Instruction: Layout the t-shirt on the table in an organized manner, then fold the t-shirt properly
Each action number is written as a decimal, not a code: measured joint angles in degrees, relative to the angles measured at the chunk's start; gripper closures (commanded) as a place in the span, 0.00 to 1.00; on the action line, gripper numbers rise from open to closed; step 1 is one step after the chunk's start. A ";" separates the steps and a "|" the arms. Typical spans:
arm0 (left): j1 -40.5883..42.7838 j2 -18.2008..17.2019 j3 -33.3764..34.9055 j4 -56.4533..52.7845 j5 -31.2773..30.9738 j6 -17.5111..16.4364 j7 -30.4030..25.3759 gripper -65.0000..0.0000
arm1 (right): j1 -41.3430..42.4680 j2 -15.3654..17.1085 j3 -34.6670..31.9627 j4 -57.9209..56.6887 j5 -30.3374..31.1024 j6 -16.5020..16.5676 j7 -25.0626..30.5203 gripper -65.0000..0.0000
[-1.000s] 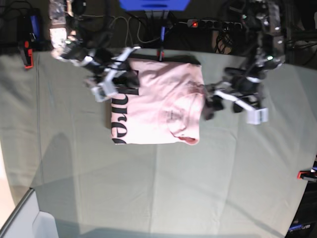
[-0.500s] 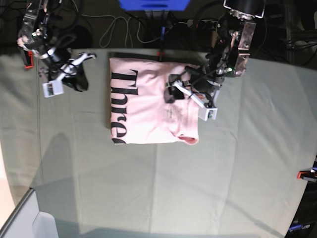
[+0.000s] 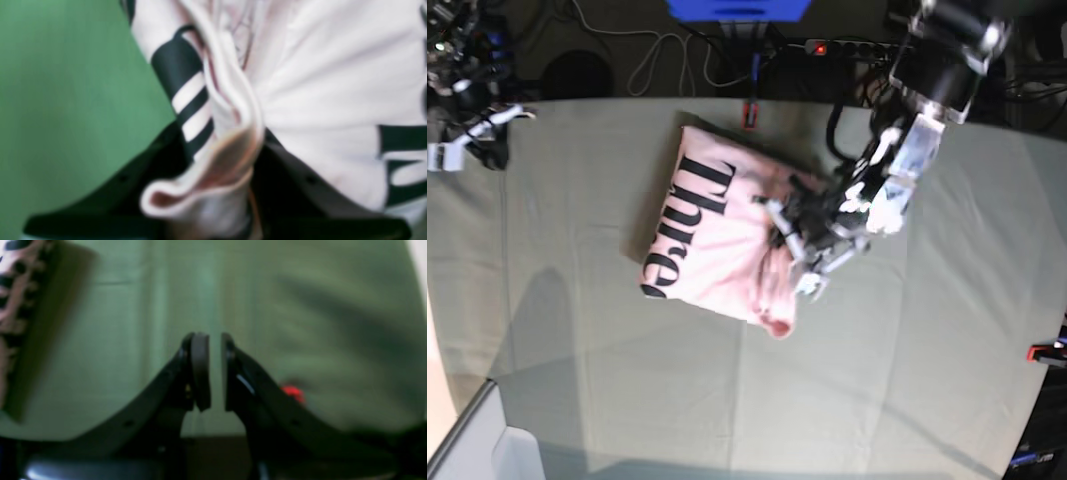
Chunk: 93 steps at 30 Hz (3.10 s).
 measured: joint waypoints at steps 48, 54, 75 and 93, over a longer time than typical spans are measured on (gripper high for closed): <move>-20.50 15.72 22.62 -22.97 38.32 -17.64 -18.73 0.53 | -1.31 -2.56 11.37 1.44 -0.13 0.02 -0.09 0.92; -21.05 15.41 20.20 -15.41 38.82 -17.33 -18.56 0.53 | -1.16 -3.21 11.21 2.93 0.04 0.02 0.15 0.92; 0.79 6.51 -23.37 13.62 38.66 -16.72 -17.75 0.54 | 0.92 -3.39 -6.99 3.34 -0.11 0.00 -0.11 0.92; 31.32 9.46 -57.57 28.52 38.53 -16.98 -17.86 0.54 | 2.32 -4.07 -15.02 -7.87 -3.56 0.22 0.98 0.92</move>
